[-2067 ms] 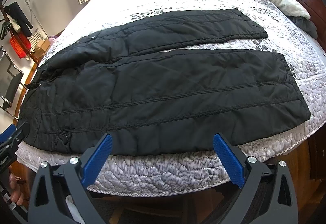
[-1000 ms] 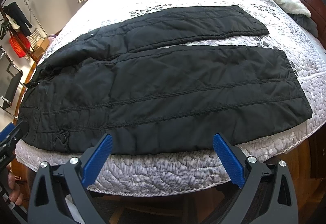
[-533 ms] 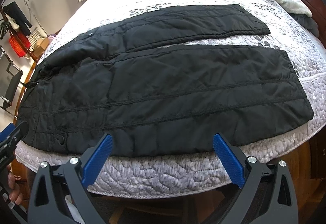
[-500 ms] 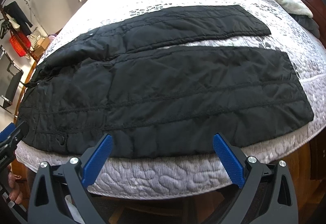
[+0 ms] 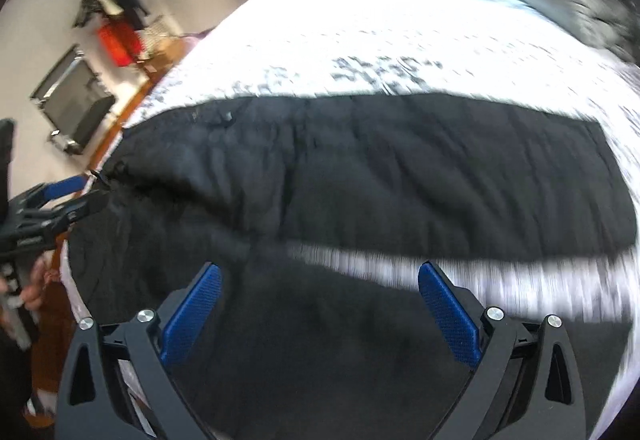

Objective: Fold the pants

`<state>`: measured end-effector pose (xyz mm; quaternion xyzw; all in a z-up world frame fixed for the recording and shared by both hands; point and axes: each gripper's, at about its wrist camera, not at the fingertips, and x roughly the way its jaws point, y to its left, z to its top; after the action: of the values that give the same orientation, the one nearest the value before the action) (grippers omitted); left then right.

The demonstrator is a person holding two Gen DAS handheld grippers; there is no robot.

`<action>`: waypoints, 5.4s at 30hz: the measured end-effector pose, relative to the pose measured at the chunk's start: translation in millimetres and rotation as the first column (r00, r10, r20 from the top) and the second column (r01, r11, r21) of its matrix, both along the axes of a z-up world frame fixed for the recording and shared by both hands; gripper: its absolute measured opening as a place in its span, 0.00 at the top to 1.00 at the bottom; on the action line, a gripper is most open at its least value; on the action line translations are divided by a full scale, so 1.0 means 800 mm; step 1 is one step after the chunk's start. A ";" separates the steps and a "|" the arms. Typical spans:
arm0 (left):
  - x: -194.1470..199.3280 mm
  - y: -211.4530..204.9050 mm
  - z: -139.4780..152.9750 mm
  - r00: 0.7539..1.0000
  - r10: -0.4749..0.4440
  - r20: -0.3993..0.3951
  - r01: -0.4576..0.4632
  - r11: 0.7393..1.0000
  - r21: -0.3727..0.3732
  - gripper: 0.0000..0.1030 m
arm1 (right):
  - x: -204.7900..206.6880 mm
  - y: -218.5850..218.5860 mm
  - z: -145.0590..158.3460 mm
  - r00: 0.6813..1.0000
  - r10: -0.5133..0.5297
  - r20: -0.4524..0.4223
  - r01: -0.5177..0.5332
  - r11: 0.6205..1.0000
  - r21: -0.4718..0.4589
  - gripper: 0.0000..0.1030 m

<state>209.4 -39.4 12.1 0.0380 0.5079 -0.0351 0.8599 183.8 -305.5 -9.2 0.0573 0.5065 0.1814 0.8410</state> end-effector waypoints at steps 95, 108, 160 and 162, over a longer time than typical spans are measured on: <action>-0.095 -0.135 0.001 0.793 -0.609 -0.014 0.607 0.792 -0.069 0.90 | -0.113 0.001 0.033 0.930 0.218 0.297 -0.237 0.971 0.026 0.84; -0.227 -0.137 -0.081 0.869 -0.485 -0.100 0.477 0.874 -0.095 0.87 | -0.213 0.008 -0.033 0.963 0.233 0.134 -0.238 0.971 0.023 0.83; -0.120 0.008 -0.060 0.995 0.078 -0.058 -0.086 0.986 -0.146 0.13 | 0.003 0.049 -0.089 0.890 -0.453 -0.045 0.392 0.814 -0.429 0.71; -0.118 0.012 -0.070 0.992 0.096 -0.085 -0.107 0.985 -0.138 0.13 | 0.002 0.041 -0.087 0.889 -0.454 -0.056 0.402 0.835 -0.377 0.85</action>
<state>114.7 -29.8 -44.0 -0.0507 0.5384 -0.0289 0.8407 185.2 -272.7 -78.5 0.0295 0.5640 -0.1105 0.8178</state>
